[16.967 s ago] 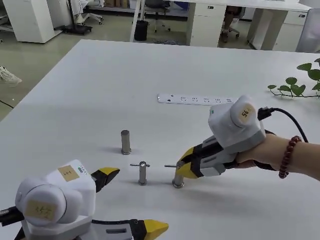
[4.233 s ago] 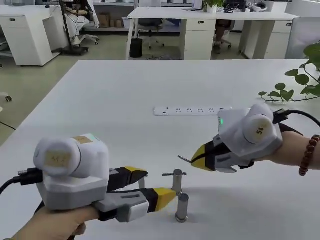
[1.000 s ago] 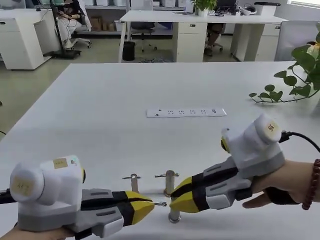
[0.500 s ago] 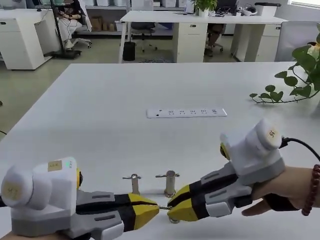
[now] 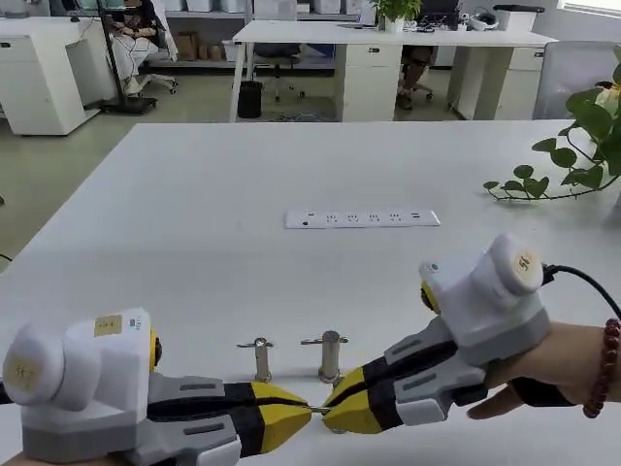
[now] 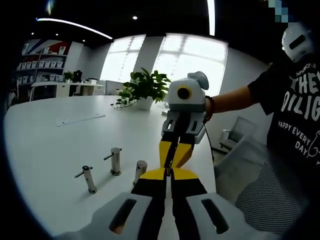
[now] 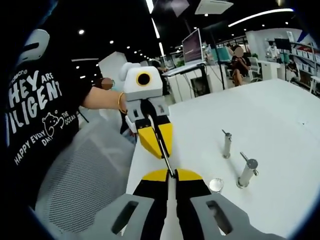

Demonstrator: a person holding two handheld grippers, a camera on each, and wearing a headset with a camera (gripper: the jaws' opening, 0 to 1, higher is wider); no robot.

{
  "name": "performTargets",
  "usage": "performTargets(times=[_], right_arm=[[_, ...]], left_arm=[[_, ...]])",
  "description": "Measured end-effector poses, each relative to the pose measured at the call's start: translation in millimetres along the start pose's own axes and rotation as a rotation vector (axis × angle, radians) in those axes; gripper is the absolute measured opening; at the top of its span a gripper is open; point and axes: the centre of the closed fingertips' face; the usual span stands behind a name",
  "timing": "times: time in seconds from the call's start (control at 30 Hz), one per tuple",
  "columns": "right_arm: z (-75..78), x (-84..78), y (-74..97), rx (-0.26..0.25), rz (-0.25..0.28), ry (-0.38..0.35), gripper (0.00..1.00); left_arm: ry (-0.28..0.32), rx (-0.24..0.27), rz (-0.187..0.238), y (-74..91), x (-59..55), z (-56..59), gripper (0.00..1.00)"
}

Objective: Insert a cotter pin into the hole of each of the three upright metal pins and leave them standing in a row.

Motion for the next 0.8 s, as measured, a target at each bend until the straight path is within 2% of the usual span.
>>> performTargets(times=[0.23,0.53,0.8], right_arm=[[-0.2,-4.4,0.0,-0.003,-0.072,0.141,0.0],[6.9,-7.1,2.2,-0.025,-0.121,0.213,0.0],[14.5,-10.5,11.7,-0.057,-0.151,0.251,0.0]], left_arm=[[-0.024,0.029,-0.023,-1.7,-3.2,-5.9,0.03],[-0.051,0.07,-0.047,-4.7,-7.2,-13.2,0.04],[-0.089,0.145,-0.057,-4.7,-9.3,-27.2,0.22]])
Point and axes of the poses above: the centre of the closed fingertips' face, and the gripper's own axes: y roughly backward along the fingers, z roughly to its right, x roughly out of its top, and after that the axes turned 8 degrees about z, right-handed
